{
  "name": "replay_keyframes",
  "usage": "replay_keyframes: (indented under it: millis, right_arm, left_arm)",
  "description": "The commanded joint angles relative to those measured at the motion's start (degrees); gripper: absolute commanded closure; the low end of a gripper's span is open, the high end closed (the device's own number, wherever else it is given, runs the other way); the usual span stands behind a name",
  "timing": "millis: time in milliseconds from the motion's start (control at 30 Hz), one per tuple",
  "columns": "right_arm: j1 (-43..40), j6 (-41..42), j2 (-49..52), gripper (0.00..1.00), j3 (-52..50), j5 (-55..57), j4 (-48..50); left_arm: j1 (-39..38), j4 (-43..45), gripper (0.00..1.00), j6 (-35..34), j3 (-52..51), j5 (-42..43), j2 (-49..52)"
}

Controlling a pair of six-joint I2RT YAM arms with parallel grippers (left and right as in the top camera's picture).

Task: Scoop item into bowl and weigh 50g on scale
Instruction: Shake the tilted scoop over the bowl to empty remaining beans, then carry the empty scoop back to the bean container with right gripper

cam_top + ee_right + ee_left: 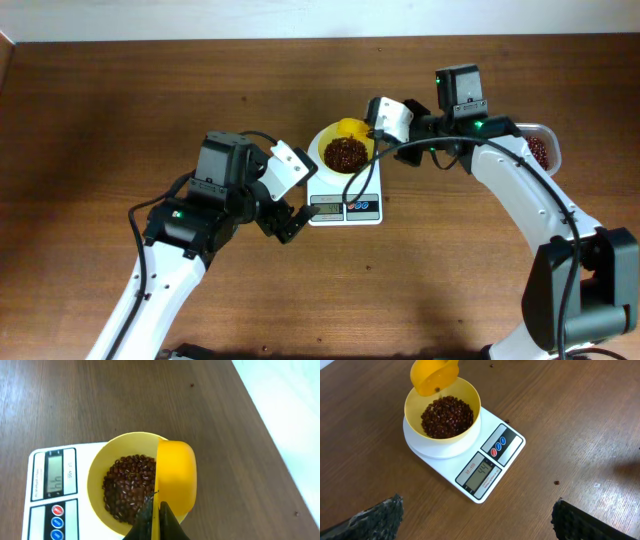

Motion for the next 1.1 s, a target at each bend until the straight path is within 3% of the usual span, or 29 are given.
replay_keyframes:
  millis: [0, 100, 233, 567, 700, 767, 867, 1067]
  right_arm:
    - [0.5, -4.5, -1.1, 0.96, 0.5, -1.6, 0.2]
    - [0.5, -3.9, -1.1, 0.96, 0.5, -1.6, 0.3]
    - [0.5, 9.6, -1.1, 0.96, 0.9, -1.8, 3.7]
    - [0.5, 34.1, -1.4, 0.96, 9.8, -7.1, 3.8]
    - [0.2, 54.6, -1.4, 0.96, 12.6, 12.4, 17.6]
    - [-0.9, 63.1, -1.4, 0.96, 12.6, 22.0, 19.4]
    - [-2.6, 69.6, -1.4, 0.96, 12.6, 32.1, 16.9]
    - [-5.3, 72.0, -2.3, 0.96, 12.6, 40.0, 11.4]
  left_arm:
    - [0.2, 0.1, 0.01, 0.7, -0.3, 0.8, -0.5]
    - [0.2, 0.1, 0.01, 0.7, -0.3, 0.8, -0.5]
    - [0.2, 0.1, 0.01, 0.7, -0.3, 0.8, -0.5]
    - [0.2, 0.1, 0.01, 0.7, -0.3, 0.8, -0.5]
    - [0.2, 0.1, 0.01, 0.7, -0.3, 0.8, -0.5]
    - [0.2, 0.1, 0.01, 0.7, -0.3, 0.8, -0.5]
    - [0.2, 0.1, 0.01, 0.7, -0.3, 0.8, -0.5]
    - [0.2, 0.1, 0.01, 0.7, -0.3, 0.8, -0.5]
